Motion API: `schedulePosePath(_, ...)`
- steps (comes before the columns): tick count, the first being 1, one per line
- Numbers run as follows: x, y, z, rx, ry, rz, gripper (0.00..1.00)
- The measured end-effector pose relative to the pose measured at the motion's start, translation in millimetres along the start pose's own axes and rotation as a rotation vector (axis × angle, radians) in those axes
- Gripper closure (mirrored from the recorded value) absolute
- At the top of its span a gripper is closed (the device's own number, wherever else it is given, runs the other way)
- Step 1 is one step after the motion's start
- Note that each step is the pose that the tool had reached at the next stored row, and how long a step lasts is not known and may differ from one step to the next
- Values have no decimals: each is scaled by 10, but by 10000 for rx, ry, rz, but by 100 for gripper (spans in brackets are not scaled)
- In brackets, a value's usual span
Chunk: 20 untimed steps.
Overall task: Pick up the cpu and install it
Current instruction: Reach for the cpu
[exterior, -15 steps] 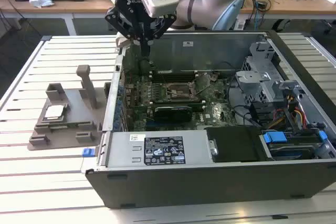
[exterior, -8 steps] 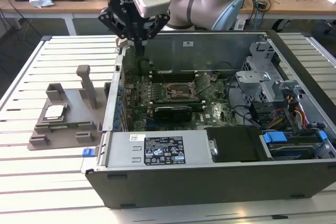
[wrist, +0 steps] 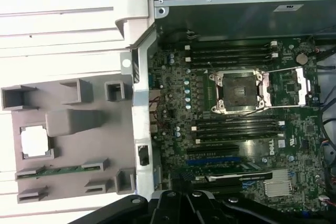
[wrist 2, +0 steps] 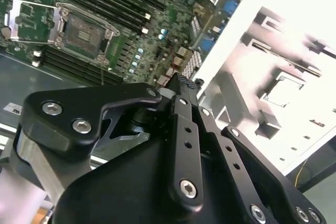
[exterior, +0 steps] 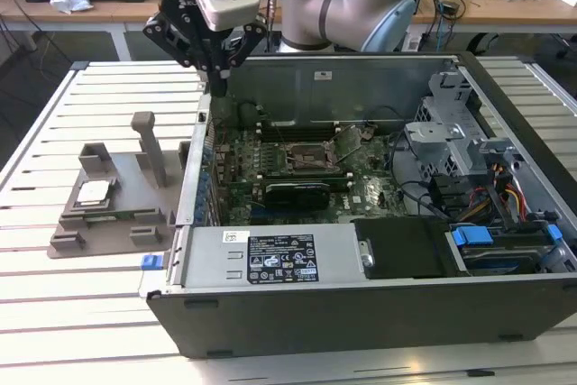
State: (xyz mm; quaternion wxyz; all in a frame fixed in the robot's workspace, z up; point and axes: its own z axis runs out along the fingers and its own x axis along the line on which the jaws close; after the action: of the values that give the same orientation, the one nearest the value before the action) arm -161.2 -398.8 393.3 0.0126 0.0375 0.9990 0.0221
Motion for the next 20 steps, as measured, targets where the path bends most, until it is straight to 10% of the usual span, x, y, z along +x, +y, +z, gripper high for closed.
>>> schedulePosePath(20, 650, -49, -17, 0, 0, -2, 89)
